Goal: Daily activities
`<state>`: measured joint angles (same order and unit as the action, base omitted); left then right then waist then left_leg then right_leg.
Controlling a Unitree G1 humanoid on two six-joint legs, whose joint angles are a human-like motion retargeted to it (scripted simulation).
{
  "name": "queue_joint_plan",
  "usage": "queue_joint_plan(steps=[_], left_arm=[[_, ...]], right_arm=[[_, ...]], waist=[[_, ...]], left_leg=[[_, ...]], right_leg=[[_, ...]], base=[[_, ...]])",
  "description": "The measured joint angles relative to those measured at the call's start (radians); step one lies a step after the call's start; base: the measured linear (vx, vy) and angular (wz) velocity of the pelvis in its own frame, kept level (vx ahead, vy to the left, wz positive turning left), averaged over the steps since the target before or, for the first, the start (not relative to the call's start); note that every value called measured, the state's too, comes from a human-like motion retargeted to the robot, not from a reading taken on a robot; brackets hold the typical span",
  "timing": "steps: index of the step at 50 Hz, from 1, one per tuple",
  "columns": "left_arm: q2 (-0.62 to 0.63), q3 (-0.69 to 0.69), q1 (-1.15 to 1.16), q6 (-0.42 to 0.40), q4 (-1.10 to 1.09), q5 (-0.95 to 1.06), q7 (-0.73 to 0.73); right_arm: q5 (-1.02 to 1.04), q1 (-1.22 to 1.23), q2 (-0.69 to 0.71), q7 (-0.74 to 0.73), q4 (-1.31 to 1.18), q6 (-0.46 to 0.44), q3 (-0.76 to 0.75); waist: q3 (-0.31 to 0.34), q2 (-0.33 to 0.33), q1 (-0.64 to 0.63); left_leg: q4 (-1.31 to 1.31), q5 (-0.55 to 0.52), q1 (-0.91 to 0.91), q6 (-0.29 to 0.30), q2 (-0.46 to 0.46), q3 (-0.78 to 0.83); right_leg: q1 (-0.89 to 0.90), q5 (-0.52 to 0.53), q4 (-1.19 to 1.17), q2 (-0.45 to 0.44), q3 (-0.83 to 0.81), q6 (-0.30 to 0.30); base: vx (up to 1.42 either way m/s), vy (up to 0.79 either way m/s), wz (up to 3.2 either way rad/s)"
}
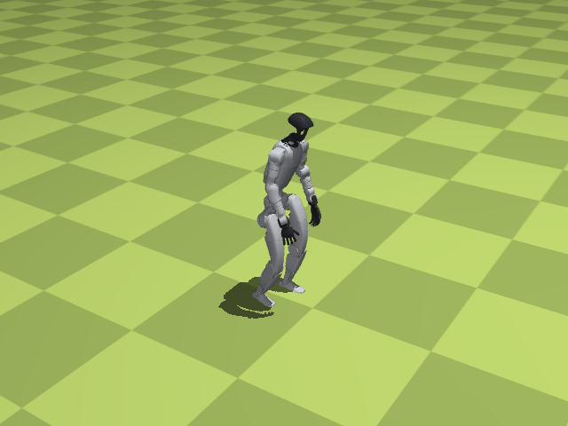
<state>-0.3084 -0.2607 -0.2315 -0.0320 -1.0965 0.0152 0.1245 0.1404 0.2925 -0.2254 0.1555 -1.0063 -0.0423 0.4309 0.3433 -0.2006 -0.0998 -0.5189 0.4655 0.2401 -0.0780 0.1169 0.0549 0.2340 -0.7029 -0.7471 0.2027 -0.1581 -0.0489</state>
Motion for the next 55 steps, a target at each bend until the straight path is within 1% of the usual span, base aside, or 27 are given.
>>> queue_joint_plan(steps=[5, 8, 13, 20, 22, 27, 28, 30, 32, 35, 37, 42, 48, 55], left_arm=[[0.003, 0.004, -0.025, -0.003, 0.009, 0.014, -0.028], [0.008, 0.011, -0.029, -0.003, 0.008, 0.019, -0.040], [0.017, 0.023, -0.015, 0.000, -0.002, 0.021, -0.041], [0.029, 0.037, 0.040, 0.006, -0.015, 0.017, -0.015], [0.031, 0.044, 0.048, 0.009, -0.013, 0.014, -0.003], [0.038, 0.047, 0.078, 0.007, 0.004, 0.014, 0.001], [0.037, 0.049, 0.076, 0.006, 0.011, 0.014, 0.000], [0.039, 0.047, 0.084, 0.002, 0.023, 0.013, -0.009], [0.034, 0.048, 0.077, -0.003, 0.039, 0.012, -0.024], [0.030, 0.040, 0.079, -0.014, 0.060, 0.011, -0.051], [0.017, 0.038, 0.063, -0.021, 0.073, 0.013, -0.071], [-0.002, 0.017, 0.047, -0.040, 0.106, 0.016, -0.115], [-0.022, -0.012, 0.018, -0.058, 0.146, 0.022, -0.150], [-0.028, -0.046, -0.005, -0.083, 0.204, 0.038, -0.173]], right_arm=[[-0.005, 0.031, -0.018, -0.018, 0.018, -0.004, 0.009], [-0.006, 0.042, -0.029, -0.031, 0.014, -0.005, 0.007], [-0.005, 0.044, -0.044, -0.047, -0.015, -0.007, -0.008], [0.003, 0.023, -0.057, -0.055, -0.059, -0.011, -0.028], [0.004, 0.026, -0.064, -0.052, -0.072, -0.012, -0.033], [0.003, 0.010, -0.067, -0.059, -0.093, -0.009, -0.040], [0.002, 0.014, -0.068, -0.059, -0.099, -0.008, -0.041], [0.002, 0.005, -0.064, -0.066, -0.104, -0.005, -0.042], [0.003, 0.013, -0.063, -0.073, -0.111, 0.001, -0.043], [0.004, 0.004, -0.055, -0.088, -0.112, 0.007, -0.039], [0.006, 0.017, -0.049, -0.097, -0.115, 0.012, -0.036], [0.018, 0.015, -0.036, -0.119, -0.105, 0.021, -0.012], [0.035, 0.034, -0.029, -0.139, -0.093, 0.031, 0.030], [0.050, 0.041, -0.029, -0.168, -0.060, 0.046, 0.073]], waist=[[0.009, 0.035, 0.012], [0.008, 0.061, 0.016], [-0.005, 0.107, 0.030], [-0.022, 0.188, 0.048], [-0.019, 0.220, 0.053], [-0.020, 0.253, 0.081], [-0.024, 0.249, 0.090], [-0.022, 0.252, 0.102], [-0.031, 0.230, 0.121], [-0.028, 0.221, 0.137], [-0.046, 0.189, 0.155], [-0.045, 0.162, 0.182], [-0.060, 0.126, 0.210], [-0.063, 0.091, 0.234]], left_leg=[[-0.077, 0.002, 0.083, 0.029, -0.034, -0.032], [-0.113, 0.034, 0.124, 0.044, -0.035, -0.076], [-0.197, 0.109, 0.144, 0.036, -0.067, -0.057], [-0.333, 0.207, 0.096, 0.030, -0.111, -0.027], [-0.332, 0.218, 0.056, 0.033, -0.128, -0.029], [-0.295, 0.242, -0.012, 0.033, -0.117, -0.039], [-0.245, 0.234, -0.031, 0.027, -0.102, -0.040], [-0.221, 0.252, -0.043, 0.018, -0.096, -0.040], [-0.105, 0.223, -0.075, 0.000, -0.063, -0.035], [-0.079, 0.232, -0.079, -0.011, -0.055, -0.024], [0.089, 0.151, -0.123, -0.022, -0.015, -0.022], [0.124, 0.118, -0.128, -0.020, 0.006, -0.002], [0.229, 0.051, -0.165, -0.024, 0.041, 0.011], [0.334, -0.010, -0.237, -0.032, 0.082, 0.009]], right_leg=[[0.036, 0.034, 0.023, -0.050, -0.014, 0.017], [0.061, 0.057, 0.039, -0.077, -0.020, 0.021], [0.091, 0.092, 0.069, -0.108, -0.038, 0.012], [0.109, 0.139, 0.108, -0.165, -0.038, 0.003], [0.082, 0.179, 0.177, -0.200, -0.036, 0.004], [0.107, 0.203, 0.170, -0.218, -0.024, 0.000], [0.110, 0.213, 0.187, -0.212, -0.019, -0.003], [0.128, 0.216, 0.164, -0.210, -0.014, -0.006], [0.144, 0.232, 0.183, -0.186, -0.002, -0.015], [0.173, 0.237, 0.148, -0.177, 0.008, -0.025], [0.194, 0.268, 0.176, -0.148, 0.028, -0.039], [0.238, 0.288, 0.117, -0.137, 0.070, -0.069], [0.267, 0.253, 0.026, -0.091, 0.104, -0.071], [0.251, 0.223, -0.065, -0.035, 0.137, -0.070]], base=[[-0.16, -0.10, -0.12], [-0.15, -0.08, -0.17], [-0.13, -0.05, -0.08], [-0.11, 0.00, -0.16], [-0.09, 0.03, -0.24], [-0.11, 0.05, -0.15], [-0.11, 0.06, -0.09], [-0.12, 0.07, -0.09], [-0.11, 0.07, -0.04], [-0.14, 0.07, -0.11], [-0.11, 0.06, -0.02], [-0.13, 0.05, -0.10], [-0.09, 0.02, -0.08], [-0.02, 0.00, -0.01]])
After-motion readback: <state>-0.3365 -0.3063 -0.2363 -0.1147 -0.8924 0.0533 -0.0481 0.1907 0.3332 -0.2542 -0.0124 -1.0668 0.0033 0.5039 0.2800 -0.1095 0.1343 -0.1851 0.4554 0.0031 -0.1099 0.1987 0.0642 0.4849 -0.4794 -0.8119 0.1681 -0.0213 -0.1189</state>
